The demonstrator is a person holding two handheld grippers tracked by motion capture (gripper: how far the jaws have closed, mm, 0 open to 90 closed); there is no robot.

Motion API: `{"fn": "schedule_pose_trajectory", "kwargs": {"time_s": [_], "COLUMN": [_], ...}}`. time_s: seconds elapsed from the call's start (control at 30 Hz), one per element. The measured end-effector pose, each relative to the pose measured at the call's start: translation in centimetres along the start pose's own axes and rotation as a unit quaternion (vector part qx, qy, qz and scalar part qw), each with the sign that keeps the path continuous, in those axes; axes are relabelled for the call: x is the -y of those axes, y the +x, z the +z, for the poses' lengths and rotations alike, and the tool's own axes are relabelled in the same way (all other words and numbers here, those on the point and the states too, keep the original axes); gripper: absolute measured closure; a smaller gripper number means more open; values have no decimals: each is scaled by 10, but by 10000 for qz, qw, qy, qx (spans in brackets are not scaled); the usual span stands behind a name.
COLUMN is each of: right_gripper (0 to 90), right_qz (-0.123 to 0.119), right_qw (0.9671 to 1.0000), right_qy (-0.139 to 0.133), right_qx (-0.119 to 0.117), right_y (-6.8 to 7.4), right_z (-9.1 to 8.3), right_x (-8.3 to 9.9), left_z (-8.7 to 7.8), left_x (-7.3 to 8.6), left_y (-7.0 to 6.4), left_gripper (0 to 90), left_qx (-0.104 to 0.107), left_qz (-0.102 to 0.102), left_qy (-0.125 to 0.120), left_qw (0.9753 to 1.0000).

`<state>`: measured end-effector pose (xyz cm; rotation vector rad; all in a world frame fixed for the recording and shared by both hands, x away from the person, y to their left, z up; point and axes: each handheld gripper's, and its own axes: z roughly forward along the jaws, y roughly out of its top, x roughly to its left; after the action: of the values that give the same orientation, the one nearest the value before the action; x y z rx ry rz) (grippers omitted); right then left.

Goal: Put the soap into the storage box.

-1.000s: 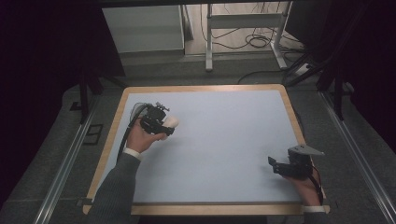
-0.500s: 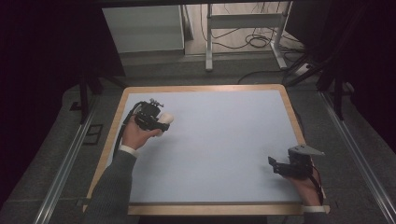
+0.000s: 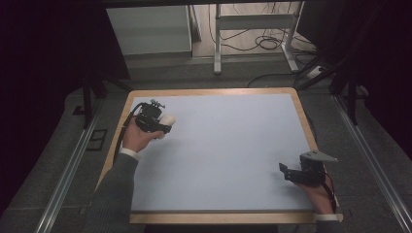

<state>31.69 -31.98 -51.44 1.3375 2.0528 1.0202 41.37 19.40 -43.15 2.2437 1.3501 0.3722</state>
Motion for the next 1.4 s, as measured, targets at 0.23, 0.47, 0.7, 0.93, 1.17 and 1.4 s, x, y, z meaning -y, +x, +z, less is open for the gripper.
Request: {"fn": "schedule_pose_trajectory", "kwargs": {"time_s": [0.23,0.47,0.7,0.93,1.17,1.4], "right_gripper": [116,116,116,116,116,116], "right_qz": [7,9,5,13,10,54], "right_qw": [10000,10000,10000,10000,10000,10000], "right_qy": [7,23,22,29,33,37], "right_qx": [1,1,11,9,16,16], "right_y": [-1,-1,0,-1,-1,-2], "right_z": [0,1,1,1,1,0], "right_x": [0,1,1,1,1,1], "left_z": [-1,0,2,5,9,13], "left_x": [0,1,1,2,3,6], "left_y": [7,15,23,34,46,62], "left_gripper": [497,496,496,496,497,496], "left_qx": [-84,-111,-148,-195,-241,-269], "left_qz": [-66,-150,-258,-406,-571,-785], "left_qy": [18,28,31,10,50,76], "left_qw": [9999,9998,9996,9990,9981,9965]}}
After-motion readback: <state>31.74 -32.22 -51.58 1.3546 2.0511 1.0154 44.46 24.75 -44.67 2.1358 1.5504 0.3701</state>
